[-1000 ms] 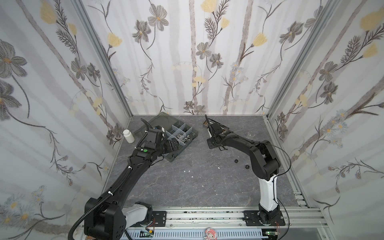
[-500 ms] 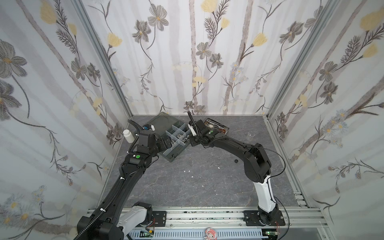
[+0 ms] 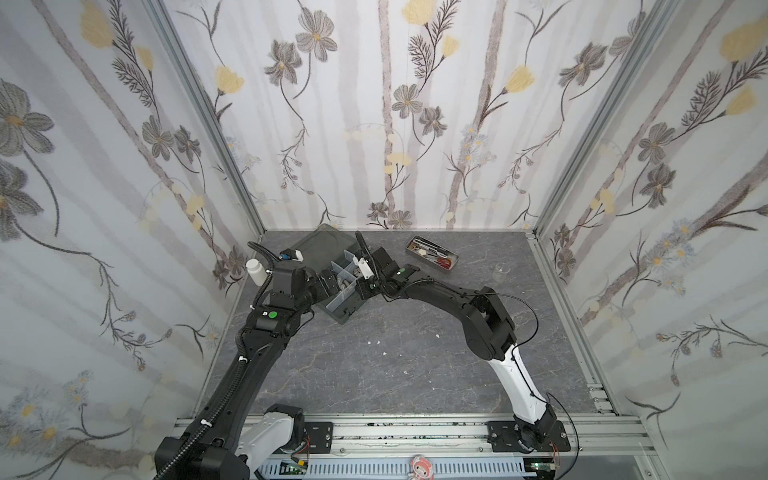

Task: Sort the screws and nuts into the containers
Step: 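Carry the black nut with the right gripper into the organizer and open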

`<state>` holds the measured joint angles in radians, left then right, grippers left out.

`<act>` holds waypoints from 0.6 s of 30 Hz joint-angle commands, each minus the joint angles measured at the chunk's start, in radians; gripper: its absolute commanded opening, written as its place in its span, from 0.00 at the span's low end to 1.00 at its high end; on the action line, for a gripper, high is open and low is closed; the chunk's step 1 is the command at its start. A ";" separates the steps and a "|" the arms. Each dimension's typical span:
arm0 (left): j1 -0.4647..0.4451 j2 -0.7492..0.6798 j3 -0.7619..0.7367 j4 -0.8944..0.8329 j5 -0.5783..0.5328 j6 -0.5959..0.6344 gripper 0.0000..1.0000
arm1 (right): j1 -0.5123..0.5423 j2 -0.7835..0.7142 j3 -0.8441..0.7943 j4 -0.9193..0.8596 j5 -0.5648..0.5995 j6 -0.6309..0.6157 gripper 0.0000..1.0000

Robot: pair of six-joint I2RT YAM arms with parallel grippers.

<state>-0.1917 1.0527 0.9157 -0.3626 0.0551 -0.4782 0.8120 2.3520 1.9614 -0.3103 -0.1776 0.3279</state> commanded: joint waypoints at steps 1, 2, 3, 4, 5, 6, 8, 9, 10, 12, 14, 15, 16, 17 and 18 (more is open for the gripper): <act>0.004 0.006 -0.003 0.036 0.011 -0.014 1.00 | 0.001 0.025 0.030 0.033 -0.031 0.030 0.16; 0.005 0.006 -0.003 0.037 0.014 -0.014 1.00 | 0.001 0.033 0.036 0.034 -0.031 0.033 0.17; 0.005 0.006 -0.002 0.036 0.017 -0.014 1.00 | 0.001 0.039 0.041 0.034 -0.033 0.035 0.20; 0.006 0.006 -0.003 0.038 0.018 -0.013 1.00 | 0.001 0.042 0.043 0.037 -0.033 0.036 0.23; 0.006 0.007 -0.004 0.039 0.022 -0.011 1.00 | 0.001 0.044 0.047 0.040 -0.035 0.039 0.28; 0.006 0.007 -0.003 0.040 0.027 -0.010 1.00 | 0.001 0.045 0.049 0.043 -0.039 0.041 0.32; 0.006 0.010 -0.003 0.040 0.033 -0.008 1.00 | 0.001 0.043 0.051 0.048 -0.042 0.043 0.38; 0.006 0.010 -0.004 0.038 0.034 -0.005 1.00 | 0.001 0.041 0.054 0.049 -0.043 0.043 0.41; 0.006 0.010 -0.004 0.037 0.035 -0.004 1.00 | 0.001 0.039 0.053 0.050 -0.043 0.045 0.43; 0.006 0.012 -0.006 0.041 0.040 0.001 1.00 | 0.001 0.029 0.054 0.049 -0.043 0.046 0.45; 0.005 0.019 -0.006 0.043 0.046 0.004 1.00 | 0.001 0.018 0.051 0.042 -0.040 0.050 0.45; 0.002 0.025 -0.003 0.043 0.047 0.005 0.99 | -0.001 0.009 0.052 0.034 -0.042 0.051 0.45; -0.001 0.031 -0.002 0.041 0.049 0.008 0.99 | -0.005 -0.001 0.050 0.029 -0.042 0.053 0.45; -0.007 0.041 0.004 0.038 0.049 0.010 0.98 | -0.009 -0.016 0.040 0.029 -0.043 0.054 0.45; -0.018 0.053 0.011 0.031 0.047 0.013 0.97 | -0.013 -0.035 0.022 0.028 -0.040 0.053 0.46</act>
<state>-0.1967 1.0885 0.9142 -0.3473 0.0986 -0.4744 0.8062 2.3642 1.9980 -0.2897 -0.2111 0.3698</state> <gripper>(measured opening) 0.979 0.452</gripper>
